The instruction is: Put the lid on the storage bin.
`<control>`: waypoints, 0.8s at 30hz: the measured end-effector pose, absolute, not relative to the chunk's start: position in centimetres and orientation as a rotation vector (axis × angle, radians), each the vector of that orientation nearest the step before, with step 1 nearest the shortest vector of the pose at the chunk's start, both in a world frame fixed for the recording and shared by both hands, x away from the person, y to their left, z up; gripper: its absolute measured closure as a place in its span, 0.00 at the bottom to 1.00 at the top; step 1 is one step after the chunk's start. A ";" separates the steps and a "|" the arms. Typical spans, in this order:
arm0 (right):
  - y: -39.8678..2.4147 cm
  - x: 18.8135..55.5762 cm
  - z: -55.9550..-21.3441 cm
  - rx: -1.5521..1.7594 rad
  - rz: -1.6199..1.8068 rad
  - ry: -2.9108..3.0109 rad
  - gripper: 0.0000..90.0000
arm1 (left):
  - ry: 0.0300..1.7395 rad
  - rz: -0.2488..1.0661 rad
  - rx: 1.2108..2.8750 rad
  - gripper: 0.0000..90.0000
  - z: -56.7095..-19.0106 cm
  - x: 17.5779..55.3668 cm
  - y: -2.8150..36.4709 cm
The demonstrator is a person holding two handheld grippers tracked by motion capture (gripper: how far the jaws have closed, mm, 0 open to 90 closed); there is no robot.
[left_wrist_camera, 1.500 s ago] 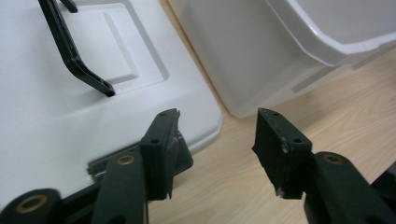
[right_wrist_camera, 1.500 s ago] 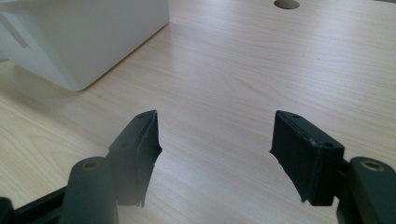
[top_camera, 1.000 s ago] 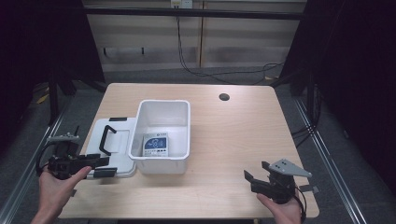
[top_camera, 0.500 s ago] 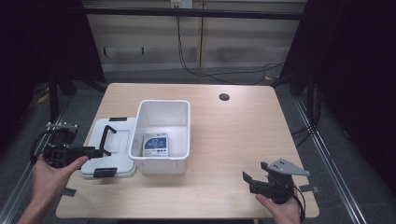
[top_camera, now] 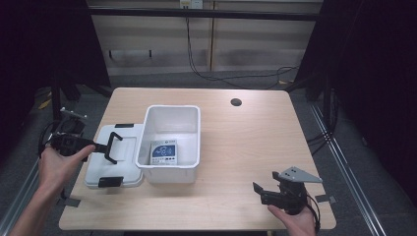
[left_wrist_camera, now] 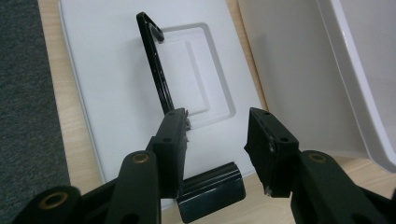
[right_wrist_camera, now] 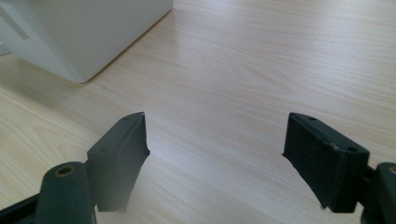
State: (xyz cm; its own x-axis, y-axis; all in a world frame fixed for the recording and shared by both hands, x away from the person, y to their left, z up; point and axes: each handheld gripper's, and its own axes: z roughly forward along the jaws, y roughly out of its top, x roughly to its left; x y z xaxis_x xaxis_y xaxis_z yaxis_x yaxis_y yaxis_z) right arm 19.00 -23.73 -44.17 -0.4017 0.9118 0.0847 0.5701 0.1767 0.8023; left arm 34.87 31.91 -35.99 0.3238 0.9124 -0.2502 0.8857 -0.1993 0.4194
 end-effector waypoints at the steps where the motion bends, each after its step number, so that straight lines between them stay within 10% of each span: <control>1: -23.7 19.0 -44.2 1.395 1.104 2.043 0.23 | 1.586 0.067 2.108 0.64 -35.9 35.1 31.9; 24: -23.5 19.1 -44.3 1.394 1.076 2.077 0.23 | 1.726 0.027 2.201 0.71 -37.3 39.3 31.6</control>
State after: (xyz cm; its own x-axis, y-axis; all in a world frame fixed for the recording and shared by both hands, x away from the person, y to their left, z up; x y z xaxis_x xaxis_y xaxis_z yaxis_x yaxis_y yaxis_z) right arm 19.14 -23.52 -44.35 -0.4121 0.9079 0.0771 0.5869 0.1998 0.7846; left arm 39.32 31.61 -37.28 0.2608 0.9457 -0.1938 0.9391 -0.2021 0.2779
